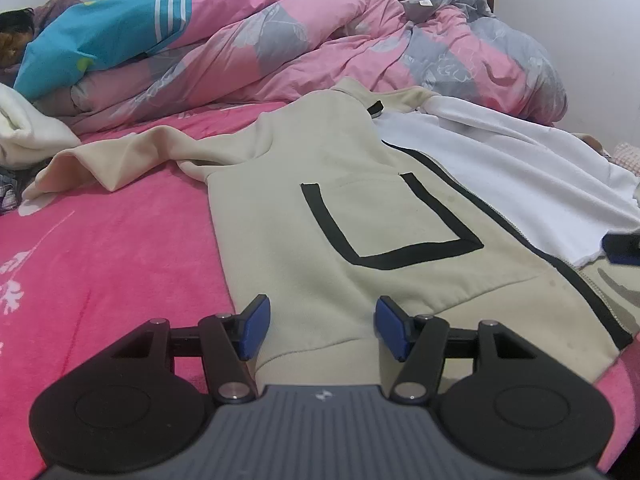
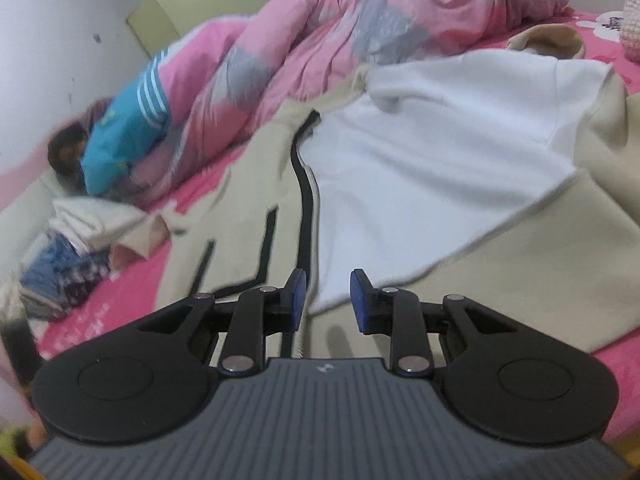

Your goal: Fold clothes

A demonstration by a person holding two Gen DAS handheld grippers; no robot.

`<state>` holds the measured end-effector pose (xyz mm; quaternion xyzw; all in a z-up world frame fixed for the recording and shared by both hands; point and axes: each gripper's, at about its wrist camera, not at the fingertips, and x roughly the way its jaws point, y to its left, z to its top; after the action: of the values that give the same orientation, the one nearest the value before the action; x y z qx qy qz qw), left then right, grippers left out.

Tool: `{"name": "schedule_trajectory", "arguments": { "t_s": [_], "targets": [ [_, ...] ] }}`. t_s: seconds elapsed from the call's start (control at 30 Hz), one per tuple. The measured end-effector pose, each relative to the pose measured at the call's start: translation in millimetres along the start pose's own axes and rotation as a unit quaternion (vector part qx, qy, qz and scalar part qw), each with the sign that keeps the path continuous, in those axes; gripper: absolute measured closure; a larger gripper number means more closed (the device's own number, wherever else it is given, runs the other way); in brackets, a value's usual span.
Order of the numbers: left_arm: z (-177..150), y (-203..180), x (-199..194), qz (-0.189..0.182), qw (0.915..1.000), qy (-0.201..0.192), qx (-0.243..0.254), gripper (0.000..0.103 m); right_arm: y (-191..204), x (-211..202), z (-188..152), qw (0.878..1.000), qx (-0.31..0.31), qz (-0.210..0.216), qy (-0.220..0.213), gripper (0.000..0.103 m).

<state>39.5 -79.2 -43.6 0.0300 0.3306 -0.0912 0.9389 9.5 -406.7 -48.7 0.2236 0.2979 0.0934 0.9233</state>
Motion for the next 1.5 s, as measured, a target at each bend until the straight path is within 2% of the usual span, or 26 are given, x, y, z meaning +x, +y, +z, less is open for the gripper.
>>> {"name": "schedule_trajectory", "arguments": {
  "t_s": [0.17, 0.33, 1.5],
  "targets": [
    [0, -1, 0, 0.001, 1.0000, 0.000, 0.002, 0.043, 4, 18, -13, 0.998, -0.051, -0.038, 0.021, 0.080],
    [0, -1, 1, 0.003, 1.0000, 0.001, 0.002, 0.042, 1, 21, -20, 0.997, -0.070, -0.038, 0.019, 0.080],
    [5, -4, 3, 0.015, 0.9997, 0.019, -0.001, 0.040, 3, 22, -22, 0.995, -0.086, -0.037, 0.022, 0.079]
  ]
}}
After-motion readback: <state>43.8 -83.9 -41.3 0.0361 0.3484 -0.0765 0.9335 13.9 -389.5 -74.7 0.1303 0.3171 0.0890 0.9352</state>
